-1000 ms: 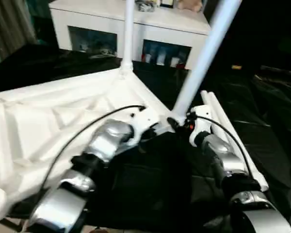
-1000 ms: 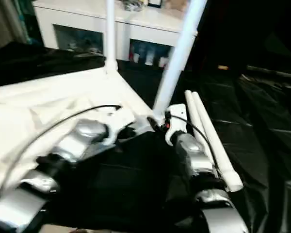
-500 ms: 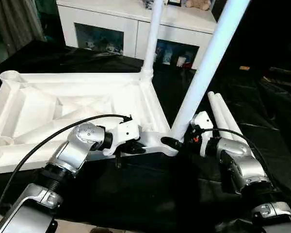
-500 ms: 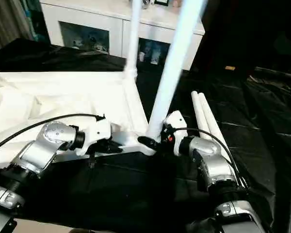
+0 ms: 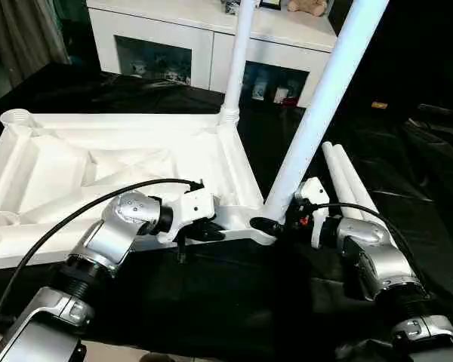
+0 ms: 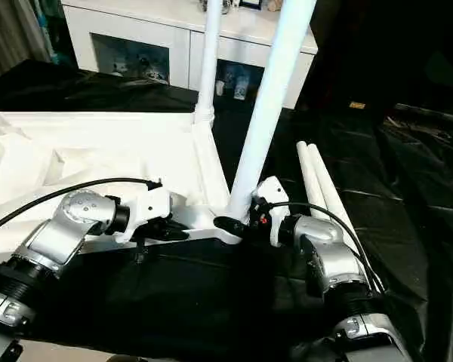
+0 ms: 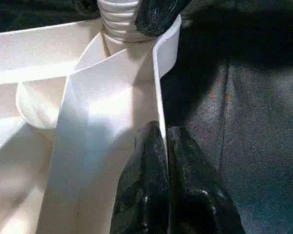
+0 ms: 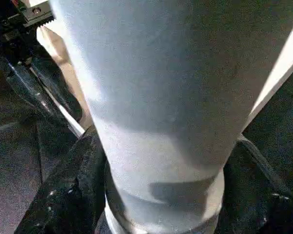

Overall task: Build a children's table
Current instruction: Rotate leg to tighten

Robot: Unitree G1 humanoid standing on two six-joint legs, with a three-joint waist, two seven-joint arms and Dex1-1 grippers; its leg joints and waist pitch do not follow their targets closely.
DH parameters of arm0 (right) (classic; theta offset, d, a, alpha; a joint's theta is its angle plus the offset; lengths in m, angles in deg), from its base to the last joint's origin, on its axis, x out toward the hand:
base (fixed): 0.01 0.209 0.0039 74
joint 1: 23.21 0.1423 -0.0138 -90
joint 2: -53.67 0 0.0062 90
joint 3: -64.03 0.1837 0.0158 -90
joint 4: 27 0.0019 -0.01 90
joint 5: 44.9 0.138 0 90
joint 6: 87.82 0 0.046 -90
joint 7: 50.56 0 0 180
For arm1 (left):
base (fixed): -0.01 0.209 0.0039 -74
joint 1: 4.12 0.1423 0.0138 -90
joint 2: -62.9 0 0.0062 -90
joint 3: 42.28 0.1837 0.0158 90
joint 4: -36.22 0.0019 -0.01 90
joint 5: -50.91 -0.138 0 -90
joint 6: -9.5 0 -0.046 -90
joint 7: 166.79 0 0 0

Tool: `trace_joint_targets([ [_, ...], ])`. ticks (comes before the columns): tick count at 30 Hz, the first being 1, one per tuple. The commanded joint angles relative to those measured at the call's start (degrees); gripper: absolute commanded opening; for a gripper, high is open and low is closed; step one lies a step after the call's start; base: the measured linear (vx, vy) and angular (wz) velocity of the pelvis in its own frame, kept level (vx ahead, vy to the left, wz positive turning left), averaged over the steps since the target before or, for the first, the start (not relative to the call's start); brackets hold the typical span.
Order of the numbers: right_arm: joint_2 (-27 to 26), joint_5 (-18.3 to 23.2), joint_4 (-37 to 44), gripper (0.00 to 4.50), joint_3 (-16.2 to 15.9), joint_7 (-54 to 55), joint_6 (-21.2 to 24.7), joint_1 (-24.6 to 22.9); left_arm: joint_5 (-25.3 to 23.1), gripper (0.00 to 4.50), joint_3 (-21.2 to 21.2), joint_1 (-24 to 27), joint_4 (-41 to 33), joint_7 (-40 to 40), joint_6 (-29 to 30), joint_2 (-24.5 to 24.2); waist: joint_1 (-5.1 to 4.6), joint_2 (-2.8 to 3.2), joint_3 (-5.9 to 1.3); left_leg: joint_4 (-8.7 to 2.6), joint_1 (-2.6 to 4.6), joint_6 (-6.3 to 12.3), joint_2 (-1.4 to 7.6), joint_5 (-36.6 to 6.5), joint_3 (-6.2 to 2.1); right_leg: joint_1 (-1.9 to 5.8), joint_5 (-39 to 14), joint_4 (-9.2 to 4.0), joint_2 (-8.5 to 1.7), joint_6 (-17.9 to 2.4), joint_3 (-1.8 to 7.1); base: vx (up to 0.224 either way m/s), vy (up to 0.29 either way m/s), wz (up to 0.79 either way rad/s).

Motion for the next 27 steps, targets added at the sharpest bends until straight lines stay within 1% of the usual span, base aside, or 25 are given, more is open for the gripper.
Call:
trace_joint_targets([
  [1,0.1,0.2,-0.2,2.73,0.5,0.1,0.6,0.0,1.6,0.0,0.9,1.5,0.2,-1.0,-0.1,1.1,-0.02,-0.3,-3.07,-3.71,0.94,3.15,3.3,-6.0,-1.02,2.0,-1.5,-4.11,-5.72,-12.1,3.21,0.0,0.0,0.0],
  [4,-0.6,-0.2,-1.6,2.7,1.2,2.4,0.3,-0.3,1.3,0.0,0.6,1.2,1.2,0.8,1.2,2.2,-0.08,-0.29,-2.94,-3.81,0.96,2.91,3.3,-6.6,-1.03,1.93,-2.8,-4.28,-5.74,-12.1,3.18,0.0,0.0,0.0],
  [5,-0.9,-0.3,-2.2,2.7,1.5,3.4,0.2,-0.4,1.1,0.0,0.4,1.0,1.6,1.7,1.9,2.7,-0.19,-0.24,-2.91,-3.87,0.99,2.5,3.35,-7.5,-1.05,1.88,-4.0,-4.39,-5.79,-12.0,3.2,0.0,0.0,0.0],
  [6,-2.1,-0.4,-4.0,2.7,2.7,7.3,0.2,-0.2,0.5,0.0,-0.1,0.2,3.2,4.9,3.2,4.2,-0.25,-0.24,-2.85,-3.94,1.03,2.2,3.38,-8.0,-1.07,1.81,-4.8,-4.46,-5.78,-12.0,3.2,0.0,0.0,0.0],
  [7,-3.7,0.4,-5.7,2.69,4.7,11.7,1.3,0.3,-0.3,0.0,-0.5,-0.7,4.9,7.9,4.6,5.7,-0.42,-0.27,-2.62,-4.11,1.25,1.55,3.37,-9.5,-1.06,1.54,-7.4,-4.86,-5.81,-11.8,3.24,0.0,0.0,0.0],
  [8,-4.9,1.1,-6.8,2.68,6.2,14.7,2.0,0.6,-0.8,0.0,-0.7,-1.3,5.9,9.9,5.5,6.7,-0.56,-0.23,-2.52,-4.28,1.47,0.45,3.4,-11.5,-1.13,1.37,-11.1,-5.13,-5.98,-11.6,3.31,0.0,0.0,0.0],
  [9,-7.2,0.4,-9.0,2.68,7.6,22.4,1.8,1.1,-2.0,0.0,-1.3,-3.0,8.6,15.2,8.1,9.3,-0.71,-0.27,-2.57,-4.36,1.44,-0.56,3.51,-12.5,-1.29,1.46,-13.7,-5.34,-6.24,-10.9,3.31,0.0,0.0,0.0],
  [10,-7.4,0.2,-9.2,2.68,7.6,23.2,1.6,1.2,-2.1,0.0,-1.4,-3.3,8.9,15.8,8.3,9.6,-0.73,-0.24,-2.52,-4.44,1.51,-1.02,3.5,-12.9,-1.33,1.37,-14.7,-5.45,-6.23,-10.6,3.27,0.0,0.0,0.0],
  [11,-8.0,-0.4,-9.8,2.68,7.6,25.1,1.1,1.3,-2.3,0.0,-1.7,-3.8,9.7,17.3,9.0,10.4,-0.86,-0.22,-2.35,-4.54,1.66,-1.51,3.44,-14.5,-1.36,1.21,-17.2,-5.84,-6.25,-9.8,3.28,0.0,0.0,0.0],
  [12,-9.0,-1.1,-10.9,2.67,7.7,28.1,0.1,1.6,-2.5,0.0,-2.2,-4.8,11.0,19.9,10.2,11.9,-0.92,-0.28,-2.37,-4.54,1.69,-1.8,3.34,-15.6,-1.39,1.16,-19.4,-6.09,-6.37,-9.0,3.3,0.0,0.0,0.0],
  [13,-10.6,-1.7,-12.3,2.67,8.0,32.3,-0.4,2.4,-2.7,0.0,-3.1,-6.3,13.1,23.7,12.0,14.0,-0.81,-0.15,-2.42,-4.53,1.69,-1.86,3.37,-15.7,-1.43,1.21,-19.8,-6.18,-6.51,-8.6,3.37,0.0,0.0,0.0],
  [14,-11.3,-1.9,-12.8,2.67,8.1,33.9,-0.5,2.8,-2.8,0.0,-3.4,-6.9,13.9,25.2,12.6,14.8,-0.84,-0.1,-2.53,-4.47,1.87,-1.86,3.36,-15.2,-1.25,0.9,-18.4,-6.13,-6.31,-8.6,3.48,0.0,0.0,0.0],
  [16,-13.6,-2.6,-14.8,2.67,8.4,39.3,-0.6,4.5,-3.1,0.0,-4.3,-9.0,17.1,30.1,14.1,17.5,-0.82,-0.07,-2.61,-4.52,1.74,-1.63,3.34,-14.9,-1.23,1.09,-16.5,-5.97,-6.22,-8.6,3.39,0.0,0.0,0.0],
  [17,-14.6,-3.2,-15.9,2.67,8.6,41.3,-0.9,5.3,-3.3,0.0,-4.8,-9.9,18.7,31.9,14.4,18.6,-0.81,-0.04,-2.61,-4.51,1.88,-1.62,3.31,-15.0,-1.15,0.91,-15.4,-5.89,-6.09,-8.7,3.37,0.0,0.0,0.0],
  [18,-14.6,-3.2,-15.9,2.67,8.6,41.3,-0.9,5.3,-3.3,0.0,-4.8,-9.9,18.7,31.9,14.4,18.6,-0.81,-0.18,-2.73,-4.46,1.78,-1.3,3.26,-14.5,-1.06,1.07,-14.2,-5.78,-6.1,-8.7,3.35,0.0,0.0,0.0],
  [19,-16.0,-5.3,-17.9,2.67,7.9,44.3,-2.6,7.6,-4.3,0.0,-4.7,-11.1,21.3,34.5,13.5,20.4,-0.86,-0.2,-2.73,-4.47,1.52,-0.83,3.17,-14.0,-1.03,1.19,-13.1,-5.74,-6.08,-8.6,3.32,0.0,0.0,0.0],
  [20,-16.3,-5.4,-18.3,2.67,7.9,44.8,-2.9,8.0,-4.5,0.0,-4.6,-11.3,21.6,34.6,13.3,20.7,-0.87,-0.15,-2.85,-4.4,1.55,-0.74,3.12,-13.6,-1.02,1.14,-12.6,-5.67,-6.14,-8.6,3.32,0.0,0.0,0.0],
  [21,-16.7,-4.8,-19.2,2.67,8.5,44.7,-3.6,9.0,-4.7,0.0,-4.2,-11.4,21.8,34.3,13.0,21.1,-0.73,-0.09,-2.91,-4.36,1.57,-0.4,3.14,-13.2,-1.04,1.28,-11.6,-5.62,-6.24,-8.6,3.32,0.0,0.0,0.0],
  [22,-16.8,-3.5,-18.8,2.67,8.9,41.9,-3.9,9.0,-4.8,0.0,-3.6,-11.1,21.0,33.2,12.5,20.8,-0.77,-0.17,-2.95,-4.31,1.39,-0.04,3.11,-12.8,-1.01,1.43,-10.7,-5.56,-6.25,-8.7,3.34,0.0,0.0,0.0],
  [23,-16.9,-3.1,-18.6,3.02,9.0,40.8,-4.0,9.0,-4.9,0.0,-3.4,-11.0,20.8,32.8,12.4,20.6,-0.6,-0.22,-3.03,-4.27,1.25,0.79,3.2,-11.5,-0.99,1.62,-8.4,-5.34,-6.26,-8.8,3.29,0.0,0.0,0.0],
  [24,-16.7,-2.6,-18.0,3.23,9.0,39.1,-4.5,9.0,-4.9,0.0,-3.0,-10.7,20.1,32.0,12.3,20.3,-0.61,-0.43,-3.1,-4.2,1.12,1.54,3.18,-10.3,-0.94,1.78,-6.2,-5.14,-6.18,-9.1,3.22,0.0,0.0,0.0],
  [25,-16.3,-2.1,-17.1,3.37,9.0,37.3,-4.5,8.7,-4.7,0.0,-2.7,-10.4,19.3,30.9,12.0,19.6,-0.58,-0.38,-3.14,-4.13,1.06,2.27,3.16,-9.0,-0.9,1.83,-4.2,-4.89,-6.13,-9.5,3.18,0.0,0.0,0.0],
  [26,-15.8,-2.1,-16.6,3.43,8.7,36.3,-4.5,8.6,-4.6,0.0,-2.4,-10.1,18.8,30.0,11.7,19.1,-0.55,-0.43,-3.12,-4.05,0.95,2.71,3.11,-8.9,-0.88,1.91,-3.8,-4.92,-6.12,-9.7,3.15,0.0,0.0,0.0],
  [27,-14.8,-2.0,-15.6,3.43,8.1,33.7,-4.2,8.2,-4.6,0.0,-2.0,-9.6,17.9,28.5,10.9,18.0,-0.62,-0.39,-2.99,-4.14,0.76,3.2,3.08,-9.3,-0.92,1.99,-4.6,-5.12,-6.19,-9.6,3.12,0.0,0.0,0.0],
])
